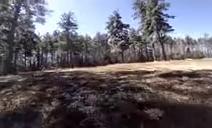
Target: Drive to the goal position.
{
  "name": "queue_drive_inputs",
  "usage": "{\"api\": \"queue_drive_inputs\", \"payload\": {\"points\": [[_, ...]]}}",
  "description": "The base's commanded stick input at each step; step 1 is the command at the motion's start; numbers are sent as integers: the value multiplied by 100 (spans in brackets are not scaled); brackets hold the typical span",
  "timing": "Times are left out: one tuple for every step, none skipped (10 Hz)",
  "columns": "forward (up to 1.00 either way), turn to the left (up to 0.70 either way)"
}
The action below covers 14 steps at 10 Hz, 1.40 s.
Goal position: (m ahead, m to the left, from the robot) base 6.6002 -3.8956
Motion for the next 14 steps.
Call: {"api": "queue_drive_inputs", "payload": {"points": [[70,0],[70,0],[70,0],[70,0],[70,0],[70,0],[70,0],[70,0],[70,-15],[70,-31],[70,-28],[70,0],[70,0],[70,0]]}}
